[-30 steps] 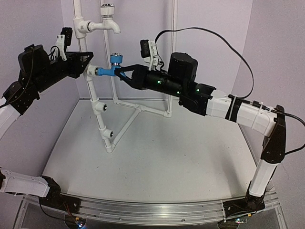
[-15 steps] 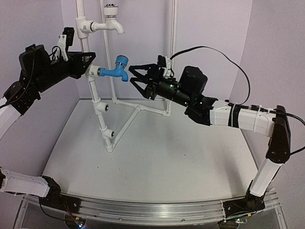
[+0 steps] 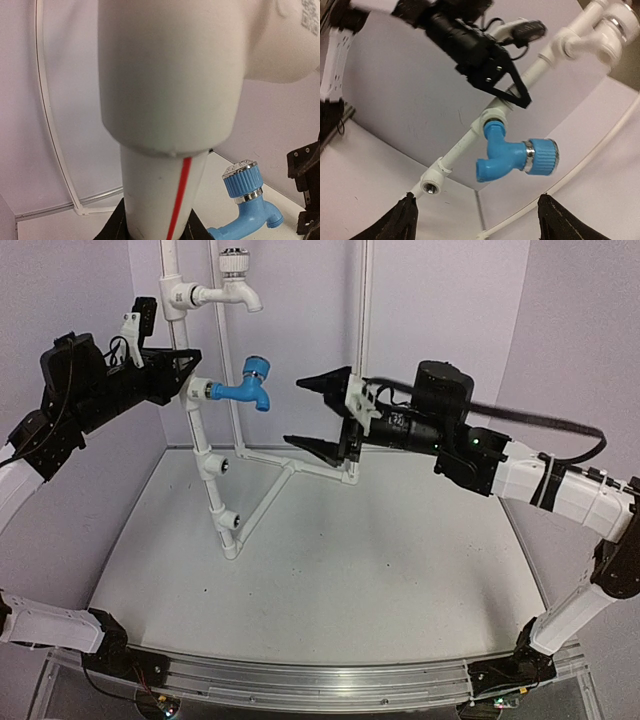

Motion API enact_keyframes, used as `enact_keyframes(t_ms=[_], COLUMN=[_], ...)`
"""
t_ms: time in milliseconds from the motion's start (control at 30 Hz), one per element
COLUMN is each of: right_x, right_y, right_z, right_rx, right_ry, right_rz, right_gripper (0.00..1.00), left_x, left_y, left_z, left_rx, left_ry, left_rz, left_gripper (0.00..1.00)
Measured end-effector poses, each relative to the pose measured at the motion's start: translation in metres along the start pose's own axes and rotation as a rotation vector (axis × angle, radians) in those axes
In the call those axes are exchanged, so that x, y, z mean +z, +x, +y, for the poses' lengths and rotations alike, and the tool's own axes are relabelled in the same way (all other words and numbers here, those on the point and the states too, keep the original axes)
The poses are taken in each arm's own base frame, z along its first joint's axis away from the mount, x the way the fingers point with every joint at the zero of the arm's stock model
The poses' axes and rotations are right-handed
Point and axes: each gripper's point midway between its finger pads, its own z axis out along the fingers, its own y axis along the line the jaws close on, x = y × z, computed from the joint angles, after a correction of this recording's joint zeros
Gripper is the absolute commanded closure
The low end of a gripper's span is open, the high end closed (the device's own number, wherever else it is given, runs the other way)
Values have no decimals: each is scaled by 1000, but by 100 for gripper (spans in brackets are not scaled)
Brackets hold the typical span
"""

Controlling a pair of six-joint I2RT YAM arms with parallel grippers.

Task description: Install the water faucets

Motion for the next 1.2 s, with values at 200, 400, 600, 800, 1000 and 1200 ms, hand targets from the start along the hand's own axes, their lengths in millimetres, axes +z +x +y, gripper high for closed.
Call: enact_keyframes(t_ms=[200,400,600,800,1000,1200], right_x=[18,48,69,81,91,93], right_y=[1,13,21,21,18,14], right_z=[16,18,5,-11,-26,-29], right_rx=[-439,-661,-782,-835,-877,-861], right_ry=[-68,-57,18,93,152,171], right_rz=[-45,-65,-61,-52,-41,-45], right_gripper=[11,12,14,26,39,70], left_x=[0,0,-1,-1,-2,-2], left_y=[-1,-1,0,0,-2,-2], left_z=[-1,-1,-1,-1,0,0], left_rx=[1,0,0,1,0,0], left_ry=[3,3,4,4,1,4], left_rz=[-1,0,3,3,-1,-1], left_gripper=[100,100,100,100,100,100])
